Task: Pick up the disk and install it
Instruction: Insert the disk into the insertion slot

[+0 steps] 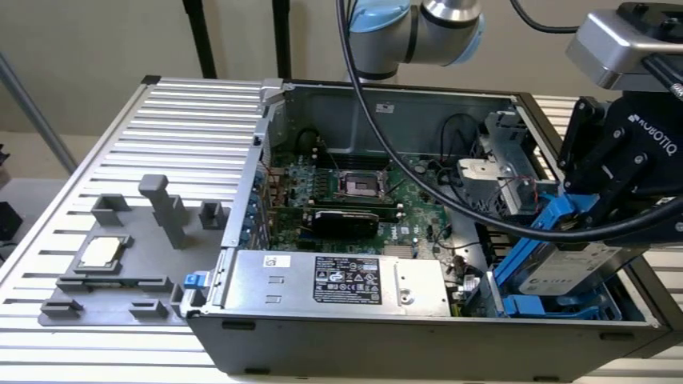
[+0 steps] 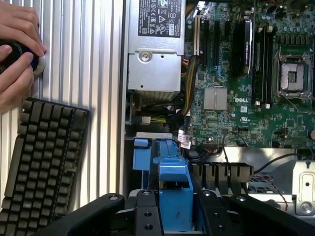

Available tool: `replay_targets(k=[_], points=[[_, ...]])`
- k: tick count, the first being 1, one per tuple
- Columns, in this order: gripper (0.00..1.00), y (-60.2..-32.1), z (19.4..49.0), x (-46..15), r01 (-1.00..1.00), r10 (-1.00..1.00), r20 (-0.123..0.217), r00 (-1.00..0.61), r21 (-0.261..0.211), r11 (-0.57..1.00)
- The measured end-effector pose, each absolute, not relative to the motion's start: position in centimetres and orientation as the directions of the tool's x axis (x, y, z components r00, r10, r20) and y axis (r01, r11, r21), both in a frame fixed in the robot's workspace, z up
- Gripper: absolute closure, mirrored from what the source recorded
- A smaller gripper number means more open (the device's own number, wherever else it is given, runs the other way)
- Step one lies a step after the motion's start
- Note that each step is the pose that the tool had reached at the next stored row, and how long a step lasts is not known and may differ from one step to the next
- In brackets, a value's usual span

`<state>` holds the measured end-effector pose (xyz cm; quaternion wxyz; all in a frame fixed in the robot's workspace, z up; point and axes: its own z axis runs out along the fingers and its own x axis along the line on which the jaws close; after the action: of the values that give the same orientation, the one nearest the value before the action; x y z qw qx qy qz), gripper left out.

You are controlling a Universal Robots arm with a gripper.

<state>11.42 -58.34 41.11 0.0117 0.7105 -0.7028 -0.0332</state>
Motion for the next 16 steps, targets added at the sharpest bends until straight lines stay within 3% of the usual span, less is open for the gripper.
replay_targets(k=[5, 6, 16], points=[[0.66, -58.3, 40.8, 11.4, -0.998, -0.999, -0.031, 0.01, 0.063, -0.012], [0.59, -58.3, 40.7, 11.4, -0.998, -0.999, -0.031, 0.01, 0.063, -0.012], [0.59, -58.3, 40.6, 12.7, -0.998, -0.999, -0.031, 0.01, 0.063, -0.012]])
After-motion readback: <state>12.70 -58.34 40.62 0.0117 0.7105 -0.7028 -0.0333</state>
